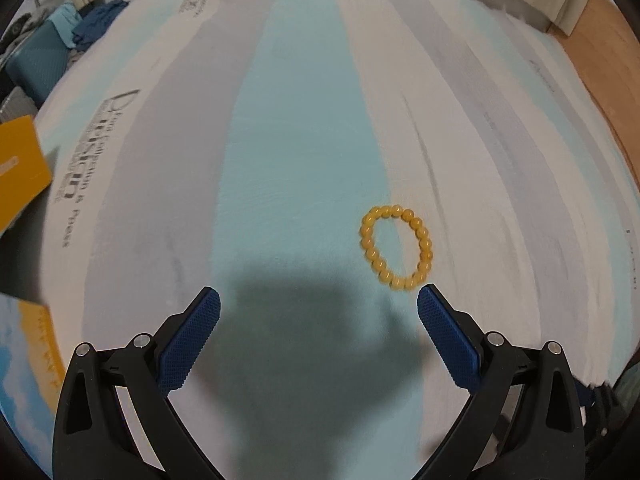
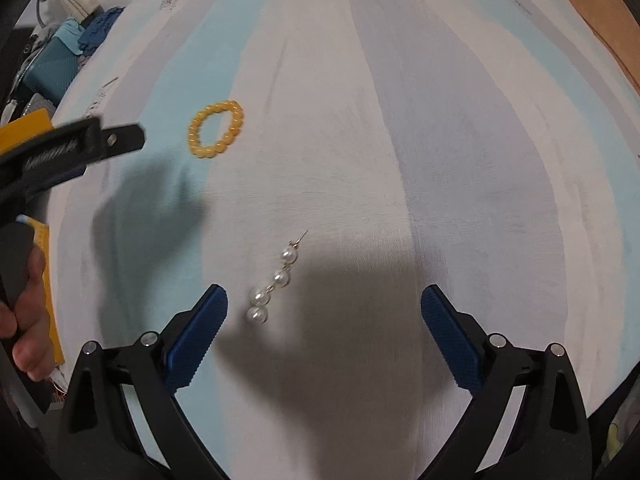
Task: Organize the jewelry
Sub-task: 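Grasp the yellow bead bracelet with the left tool while the right tool grasps the pearl earring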
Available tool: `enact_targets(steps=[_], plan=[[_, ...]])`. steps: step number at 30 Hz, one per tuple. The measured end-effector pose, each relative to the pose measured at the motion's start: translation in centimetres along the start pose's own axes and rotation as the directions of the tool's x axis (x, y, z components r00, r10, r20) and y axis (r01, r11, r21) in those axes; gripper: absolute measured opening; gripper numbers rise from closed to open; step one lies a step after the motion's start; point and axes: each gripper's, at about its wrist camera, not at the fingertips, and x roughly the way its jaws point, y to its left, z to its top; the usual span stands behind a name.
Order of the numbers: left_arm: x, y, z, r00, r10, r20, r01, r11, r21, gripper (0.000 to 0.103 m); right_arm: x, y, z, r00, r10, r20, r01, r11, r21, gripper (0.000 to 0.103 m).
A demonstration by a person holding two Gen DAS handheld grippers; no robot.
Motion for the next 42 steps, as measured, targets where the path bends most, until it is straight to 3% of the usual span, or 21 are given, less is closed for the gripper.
enact_targets(steps=[6,11,15,24,27,28,42], plan=[[3.1,-1.9,1.6,0.999,0.021,-0.046,-0.020,1.000,0.017,0.094,2.3,-0.7,0.3,0.999,0.016,-0.038,-0.015,1.000,0.027,0.089],[5.4,-2.6,1.7,0.994,0.014,-0.110,-0.011,1.000,0.026,0.068,3.1,-0.2,0.3,1.000,-0.002,-0.028,0.003,1.000,0.018,0.086],[6.1,-2.5,1.7,0.993,0.022,-0.116,-0.021,1.000,0.017,0.065,3.0,0.1,0.2,1.000,-0.016,-0.011,0.016,1.000,-0.004,0.076],[6.1,-2.5,1.9,0.993,0.018,-0.121,-0.014,0.999,0.033,0.039,2.7,-0.3,-0.1,1.000,-0.022,-0.007,0.022,0.999,-0.035,0.039],[6.2,-2.9,2.1,0.992,0.032,-0.125,-0.024,0.998,0.065,0.021,2.5,-0.7,-0.5,1.000,-0.015,-0.013,0.014,0.999,-0.035,0.022],[6.2,-3.1,2.2,0.991,0.041,-0.128,-0.031,0.996,0.078,0.009,2.4,-0.9,-0.5,1.000,-0.008,-0.015,0.007,1.000,-0.028,0.015],[2.6,-2.4,0.6,0.997,0.002,-0.076,0.003,0.997,0.072,0.009,0.2,-2.5,-1.6,0.998,0.045,0.032,-0.045,0.999,-0.005,0.011]])
